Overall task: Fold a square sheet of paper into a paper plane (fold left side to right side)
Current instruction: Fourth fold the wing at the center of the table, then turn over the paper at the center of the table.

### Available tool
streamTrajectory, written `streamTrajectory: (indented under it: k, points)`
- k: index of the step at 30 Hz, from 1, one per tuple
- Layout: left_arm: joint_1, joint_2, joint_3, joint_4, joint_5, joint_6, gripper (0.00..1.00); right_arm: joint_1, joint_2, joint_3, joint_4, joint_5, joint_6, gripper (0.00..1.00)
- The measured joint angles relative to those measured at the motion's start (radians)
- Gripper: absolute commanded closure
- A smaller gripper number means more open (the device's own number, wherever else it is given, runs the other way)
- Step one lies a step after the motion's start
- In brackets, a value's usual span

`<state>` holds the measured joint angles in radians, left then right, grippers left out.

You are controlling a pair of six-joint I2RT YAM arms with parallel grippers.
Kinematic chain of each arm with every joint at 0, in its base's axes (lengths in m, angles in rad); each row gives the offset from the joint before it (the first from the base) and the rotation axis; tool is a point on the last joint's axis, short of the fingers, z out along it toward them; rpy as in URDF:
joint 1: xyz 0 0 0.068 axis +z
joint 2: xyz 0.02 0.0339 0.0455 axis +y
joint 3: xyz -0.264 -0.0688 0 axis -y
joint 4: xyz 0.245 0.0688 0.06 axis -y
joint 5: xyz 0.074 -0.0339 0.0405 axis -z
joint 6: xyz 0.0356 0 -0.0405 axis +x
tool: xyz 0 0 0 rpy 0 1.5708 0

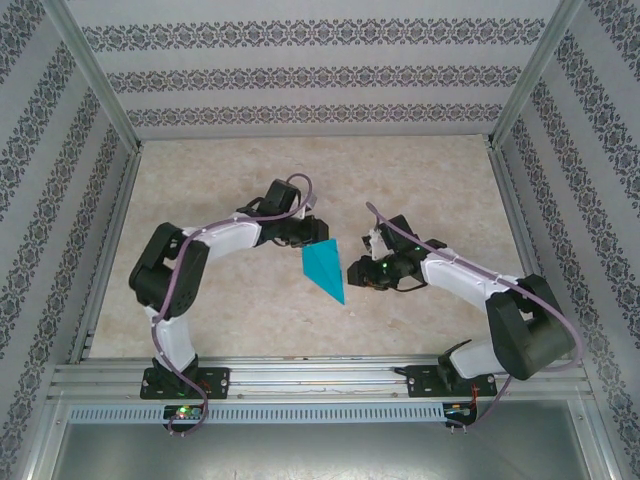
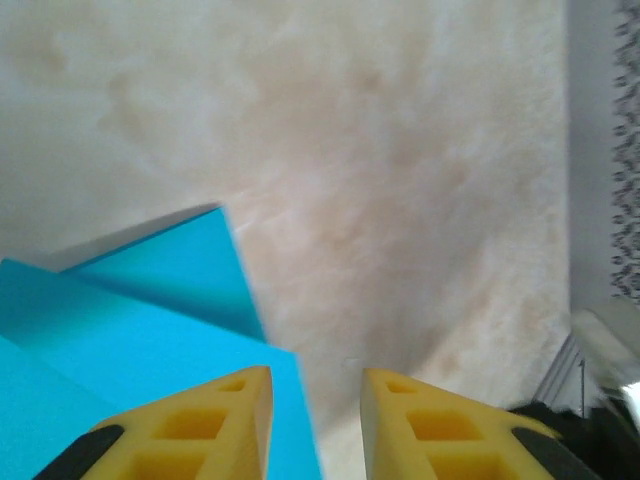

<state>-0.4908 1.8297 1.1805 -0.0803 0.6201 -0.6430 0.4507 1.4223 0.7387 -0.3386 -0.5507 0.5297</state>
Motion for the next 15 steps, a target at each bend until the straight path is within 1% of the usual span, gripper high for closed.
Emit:
streamTrajectory:
  k: [3, 8, 11, 15]
  points:
    - [0.012, -0.106, -0.009, 0.001, -0.032, 0.016, 0.69, -0.017, 0.053, 0.035, 0.045, -0.023, -0.032, 0.57]
    - [0.049, -0.284, -0.111, 0.014, -0.105, 0.035, 0.68, -0.019, 0.184, 0.112, 0.094, -0.054, -0.105, 0.57]
    - [0.075, -0.348, -0.180, 0.014, -0.144, 0.037, 0.68, -0.029, 0.258, 0.146, 0.119, -0.075, -0.138, 0.57]
    - [0.106, -0.396, -0.244, 0.012, -0.182, 0.037, 0.67, -0.030, 0.336, 0.178, 0.146, -0.092, -0.162, 0.58]
